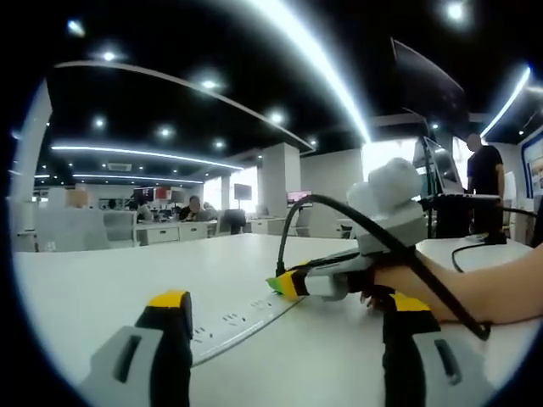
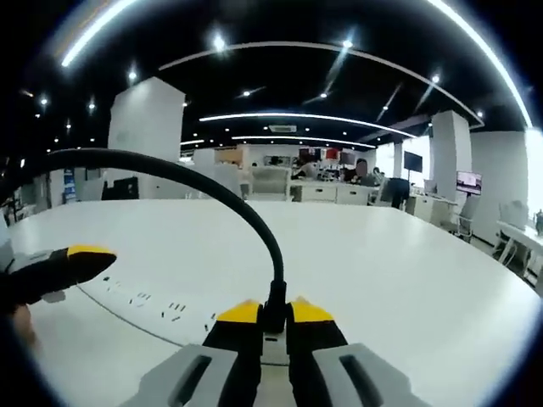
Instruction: Locate the USB plug end of the data cable currently connected to the USB port on the desk. Grip the plug, withdraw it from the port, and place it onto the desktop.
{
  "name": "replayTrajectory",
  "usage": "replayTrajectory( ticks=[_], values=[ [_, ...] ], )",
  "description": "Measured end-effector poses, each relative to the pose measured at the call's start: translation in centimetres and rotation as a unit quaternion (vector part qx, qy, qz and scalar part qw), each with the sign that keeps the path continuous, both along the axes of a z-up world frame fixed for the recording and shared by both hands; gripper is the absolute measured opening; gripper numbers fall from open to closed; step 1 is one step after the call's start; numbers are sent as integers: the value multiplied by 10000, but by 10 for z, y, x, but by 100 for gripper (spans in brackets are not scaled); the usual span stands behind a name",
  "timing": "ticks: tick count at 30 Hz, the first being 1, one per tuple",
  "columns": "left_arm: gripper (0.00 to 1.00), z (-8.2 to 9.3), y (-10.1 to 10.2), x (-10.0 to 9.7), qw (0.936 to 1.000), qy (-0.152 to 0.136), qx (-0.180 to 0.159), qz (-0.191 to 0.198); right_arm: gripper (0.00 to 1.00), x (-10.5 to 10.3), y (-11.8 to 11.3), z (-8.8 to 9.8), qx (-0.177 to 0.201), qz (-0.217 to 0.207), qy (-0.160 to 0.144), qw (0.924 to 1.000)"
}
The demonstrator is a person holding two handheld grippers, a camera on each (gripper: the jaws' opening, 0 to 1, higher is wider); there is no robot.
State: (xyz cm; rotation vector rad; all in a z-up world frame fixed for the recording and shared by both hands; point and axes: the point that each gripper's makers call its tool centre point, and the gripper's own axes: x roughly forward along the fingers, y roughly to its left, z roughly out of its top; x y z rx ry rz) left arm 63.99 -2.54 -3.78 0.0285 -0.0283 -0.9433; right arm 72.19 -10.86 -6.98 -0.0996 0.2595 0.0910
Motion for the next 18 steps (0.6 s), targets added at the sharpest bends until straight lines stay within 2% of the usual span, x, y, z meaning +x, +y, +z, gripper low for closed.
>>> replayTrajectory(
  ticks=[1,2,3,4,5,6,7,8,10,11,18],
  values=[
    [93,0,0,0,10000,-2,7,0,12,0,4,1,-457,124,-34,9989],
    [93,0,0,0,10000,-3,13,-3,12,-2,5,2,-1004,125,-34,9949],
    [93,0,-1,0,10000,-5,21,-3,13,-2,5,1,-1394,97,-22,9902],
    [93,-1,-1,-1,10000,-6,31,-5,13,-1,7,0,-1307,87,-16,9914],
    [93,-1,-1,-1,10000,-4,31,-8,12,-1,6,0,-928,69,-13,9957],
    [93,-1,-1,-1,10000,-2,31,-7,12,0,4,1,-379,94,-17,9992],
    [93,-1,-1,-1,10000,1,27,-5,12,1,3,1,88,138,-15,9999],
    [93,0,0,-1,10000,3,17,-1,12,0,1,1,282,146,-4,9995],
    [93,0,0,-1,10000,1,17,2,12,-1,1,2,-179,126,-27,9998],
    [93,0,0,-2,10000,-3,20,-1,12,-1,2,1,-283,122,-17,9995],
    [94,3,-1,-4,10000,-19,-61,-64,12,-6,6,0,-141,154,-29,9998]
  ],
)
